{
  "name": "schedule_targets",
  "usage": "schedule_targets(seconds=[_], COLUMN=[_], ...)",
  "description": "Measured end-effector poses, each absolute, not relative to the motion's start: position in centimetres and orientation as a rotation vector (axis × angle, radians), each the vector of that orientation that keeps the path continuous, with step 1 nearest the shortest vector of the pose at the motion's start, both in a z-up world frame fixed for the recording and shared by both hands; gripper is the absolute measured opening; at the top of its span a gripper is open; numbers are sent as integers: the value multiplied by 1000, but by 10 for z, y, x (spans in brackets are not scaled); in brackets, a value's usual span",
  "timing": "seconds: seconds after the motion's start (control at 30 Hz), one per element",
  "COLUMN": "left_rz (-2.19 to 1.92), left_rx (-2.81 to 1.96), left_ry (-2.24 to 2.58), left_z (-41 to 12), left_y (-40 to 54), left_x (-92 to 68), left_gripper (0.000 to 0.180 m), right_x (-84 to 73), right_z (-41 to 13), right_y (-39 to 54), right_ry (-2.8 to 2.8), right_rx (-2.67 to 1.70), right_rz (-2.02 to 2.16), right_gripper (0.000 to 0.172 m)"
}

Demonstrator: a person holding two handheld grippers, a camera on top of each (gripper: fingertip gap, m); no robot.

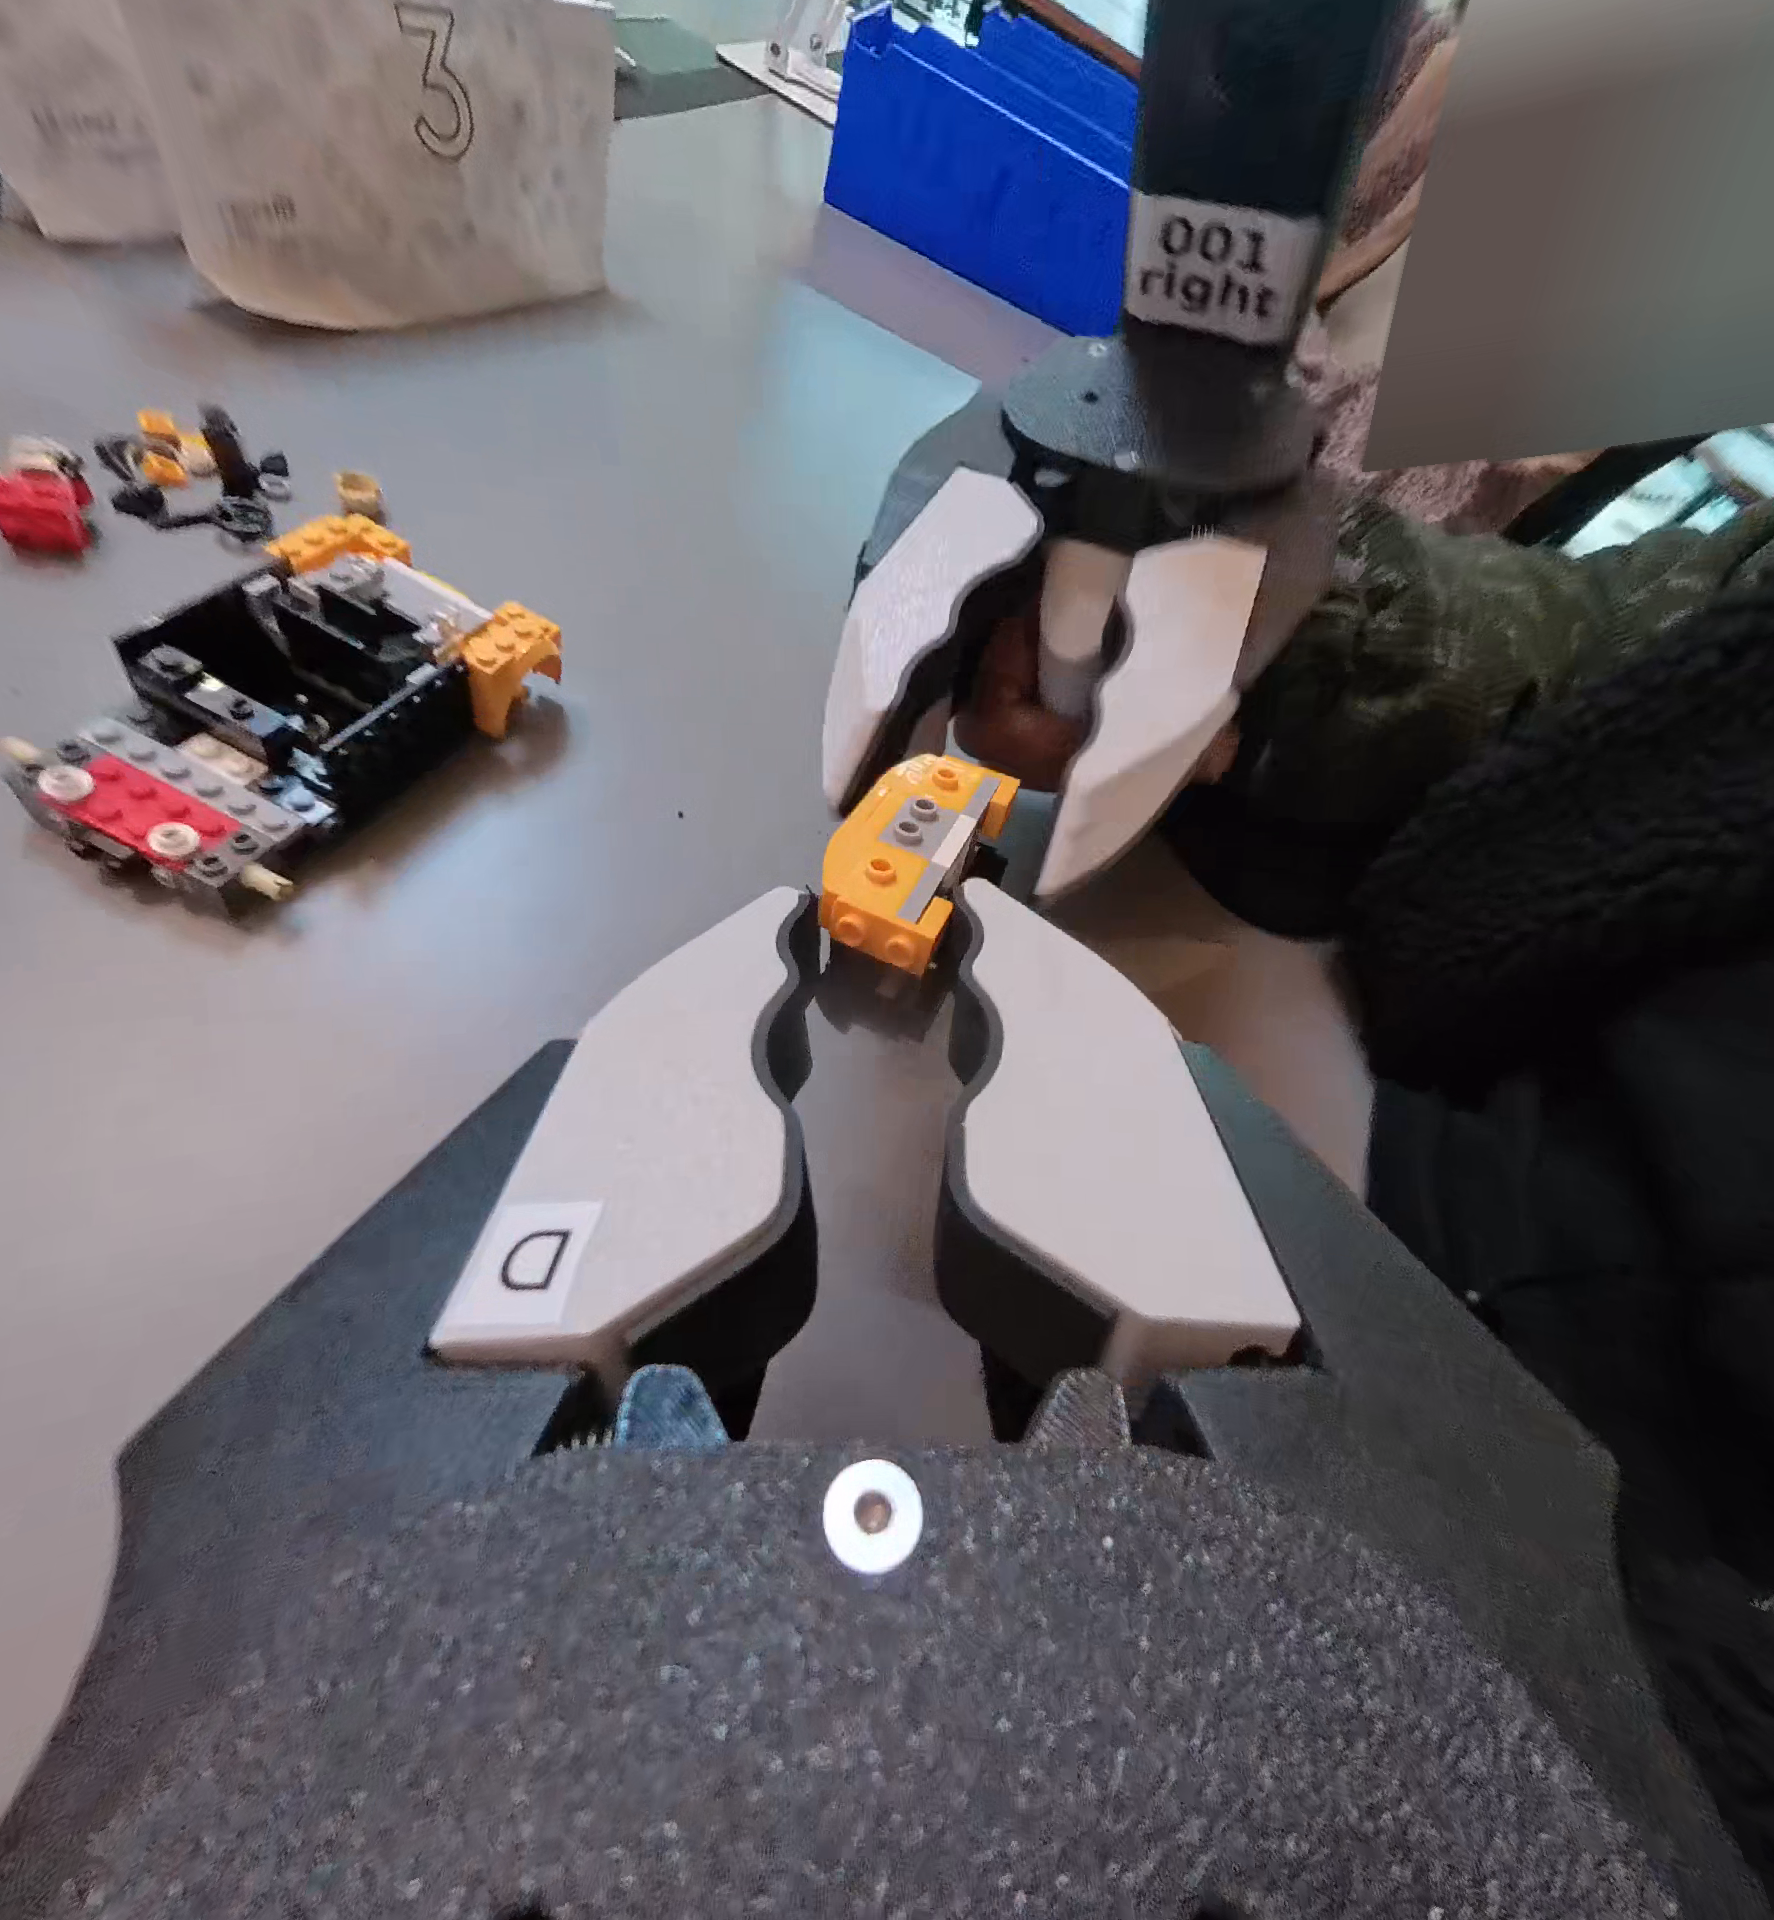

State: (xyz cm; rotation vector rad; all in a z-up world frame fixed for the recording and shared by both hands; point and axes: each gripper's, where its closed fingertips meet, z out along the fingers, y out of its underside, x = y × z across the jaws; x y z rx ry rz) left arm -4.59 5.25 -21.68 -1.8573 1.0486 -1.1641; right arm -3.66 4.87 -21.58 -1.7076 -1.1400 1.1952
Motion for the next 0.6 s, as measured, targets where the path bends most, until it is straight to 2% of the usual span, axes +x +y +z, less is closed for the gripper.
schedule_targets(seconds=[0.07,0.17,0.27,0.33,0.47,0.5,0.6], left_rz=[-1218,-1295,-1283,-1207,-1088,-1079,-1117], left_rx=[-1882,-1806,-1640,-1579,-1482,-1518,-1606], left_ry=[1017,1013,1047,1096,1154,1142,1088], left_z=[-218,-207,-191,-189,-184,-186,-190], left_y=[52,47,43,41,36,38,43], left_x=[-46,-45,-42,-39,-32,-32,-34], left_gripper=[23,23,47,54,47,39,38], right_x=[-40,-41,-35,-32,-36,-37,-38], right_z=[-221,-211,-197,-189,-188,-190,-188], right_y=[48,45,41,39,31,29,37], right_ry=[-1199,-1177,-1020,-912,-837,-850,-851], right_rx=[-1667,-1643,-1683,-1693,-1721,-1723,-1706], right_rz=[1059,1137,1501,1735,1963,1956,1830], right_gripper=[26,24,23,23,22,22,23])
